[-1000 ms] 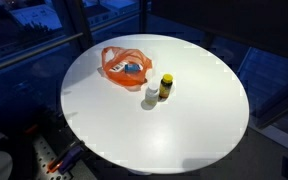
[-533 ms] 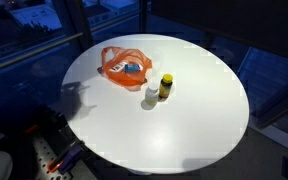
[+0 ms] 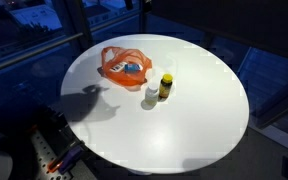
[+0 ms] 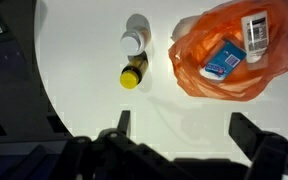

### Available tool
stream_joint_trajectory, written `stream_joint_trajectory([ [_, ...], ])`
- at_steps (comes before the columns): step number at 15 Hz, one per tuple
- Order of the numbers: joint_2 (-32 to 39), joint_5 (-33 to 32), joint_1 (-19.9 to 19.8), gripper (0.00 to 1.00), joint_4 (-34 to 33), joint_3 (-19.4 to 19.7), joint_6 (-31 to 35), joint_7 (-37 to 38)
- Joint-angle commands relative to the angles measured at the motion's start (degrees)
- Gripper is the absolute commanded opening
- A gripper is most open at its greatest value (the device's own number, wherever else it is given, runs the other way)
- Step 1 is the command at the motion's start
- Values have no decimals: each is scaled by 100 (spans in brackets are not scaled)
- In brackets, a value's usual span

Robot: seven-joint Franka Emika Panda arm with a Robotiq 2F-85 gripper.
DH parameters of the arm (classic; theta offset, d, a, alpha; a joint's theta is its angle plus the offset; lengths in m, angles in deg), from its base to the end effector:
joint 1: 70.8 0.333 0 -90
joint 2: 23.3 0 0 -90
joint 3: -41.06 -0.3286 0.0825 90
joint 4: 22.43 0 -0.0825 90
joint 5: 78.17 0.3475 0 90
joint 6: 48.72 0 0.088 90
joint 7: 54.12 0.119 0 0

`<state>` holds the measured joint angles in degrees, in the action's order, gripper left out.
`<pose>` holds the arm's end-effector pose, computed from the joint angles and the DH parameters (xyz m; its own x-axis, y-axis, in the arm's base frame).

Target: Pick up the white and orange bottle from the table and put it in the plastic bag

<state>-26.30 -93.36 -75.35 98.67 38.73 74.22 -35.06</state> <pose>0.5083 -0.0331 0.4650 0.9659 -0.2178 0.1397 -0.2428 -0.9496 0.1984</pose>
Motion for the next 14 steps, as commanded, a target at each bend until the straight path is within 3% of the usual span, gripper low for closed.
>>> stream_joint_trajectory([
  [1,203,168,22,100,-32,275,368,-701],
  [8,665,779,-11,100,-89,528,345,-1588],
  [14,777,727,33,100,8,590,375,-1490],
])
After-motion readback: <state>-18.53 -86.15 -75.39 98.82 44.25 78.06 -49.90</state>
